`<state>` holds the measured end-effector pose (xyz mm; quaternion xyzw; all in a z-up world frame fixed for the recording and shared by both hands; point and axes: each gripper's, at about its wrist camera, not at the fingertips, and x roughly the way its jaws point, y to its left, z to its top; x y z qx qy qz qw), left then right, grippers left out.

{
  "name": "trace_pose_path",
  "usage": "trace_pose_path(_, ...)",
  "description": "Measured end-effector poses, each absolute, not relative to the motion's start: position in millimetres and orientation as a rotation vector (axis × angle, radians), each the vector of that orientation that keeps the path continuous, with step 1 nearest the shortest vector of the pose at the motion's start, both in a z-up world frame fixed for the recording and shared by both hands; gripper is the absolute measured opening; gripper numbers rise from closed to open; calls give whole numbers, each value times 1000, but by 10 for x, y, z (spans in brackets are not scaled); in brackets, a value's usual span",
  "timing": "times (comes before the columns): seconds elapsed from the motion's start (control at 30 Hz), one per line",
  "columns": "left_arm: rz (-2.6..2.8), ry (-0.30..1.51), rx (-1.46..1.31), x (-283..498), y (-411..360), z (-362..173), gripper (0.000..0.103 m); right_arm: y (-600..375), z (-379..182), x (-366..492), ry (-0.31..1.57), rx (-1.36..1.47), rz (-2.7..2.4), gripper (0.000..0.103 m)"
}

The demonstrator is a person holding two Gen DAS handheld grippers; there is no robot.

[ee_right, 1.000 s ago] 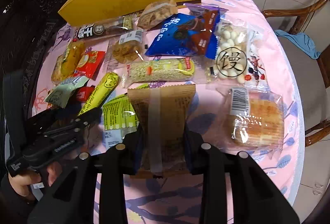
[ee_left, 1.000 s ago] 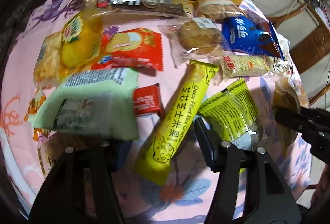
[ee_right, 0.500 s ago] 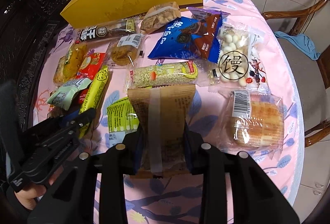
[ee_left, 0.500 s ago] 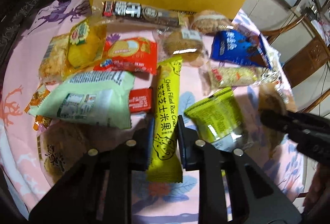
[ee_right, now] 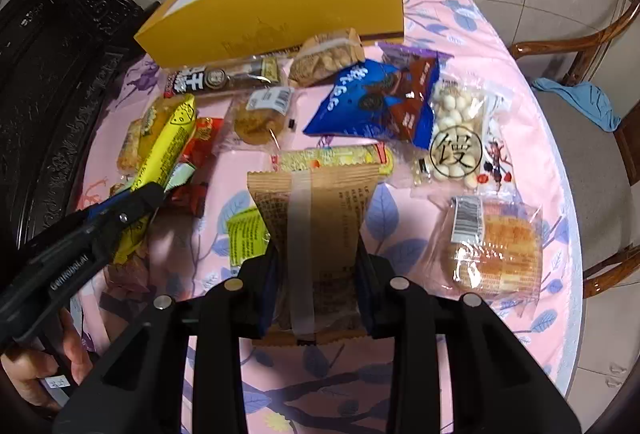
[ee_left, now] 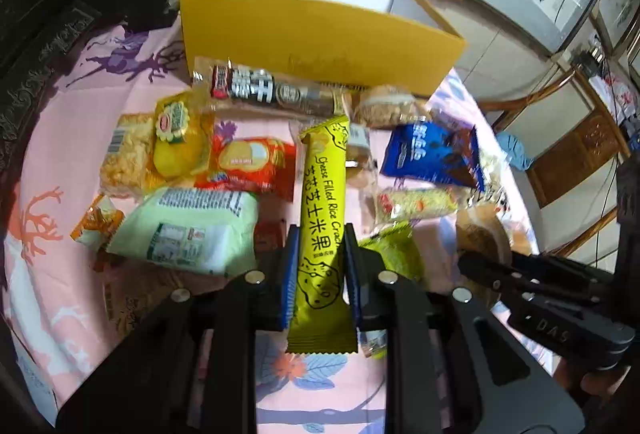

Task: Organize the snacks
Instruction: 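Lower both held snacks into the yellow box and open both tools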

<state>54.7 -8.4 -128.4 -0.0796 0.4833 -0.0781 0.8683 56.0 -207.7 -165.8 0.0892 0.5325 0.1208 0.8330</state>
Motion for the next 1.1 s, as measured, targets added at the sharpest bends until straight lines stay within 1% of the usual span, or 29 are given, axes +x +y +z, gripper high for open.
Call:
trace_pose_path(0.2, -169, 960, -173, 632, -64, -1036, 20, -2049, -1470, 644, 1085, 186, 278, 33)
trace_pose_path(0.4, -165, 910, -186, 876, -44, -761, 20, -1984, -1099, 966, 1011, 178, 305, 33)
trace_pose_path(0.6, -136, 847, -175, 1504, 24, -379, 20, -1861, -733, 1559, 940, 163, 316, 33)
trace_pose_path(0.73, -99, 836, -159, 2096, 98, -194, 20, -1810, -523, 2063, 902, 168, 307, 33)
trace_pose_path(0.9, -68, 835, -166, 2557, 227, -100, 20, -1750, -366, 2488, 869, 137, 290, 33)
trace_pose_path(1.03, -64, 843, -154, 2737, 275, -111, 20, -1737, -385, 2654, 866, 126, 286, 33)
trace_pose_path(1.07, -58, 846, -149, 2785, 282, -115, 21, -1726, -387, 2703, 865, 127, 287, 34)
trace_pose_path(1.1, -53, 856, -144, 2825, 285, -131, 25, -1710, -391, 2763, 863, 127, 289, 37)
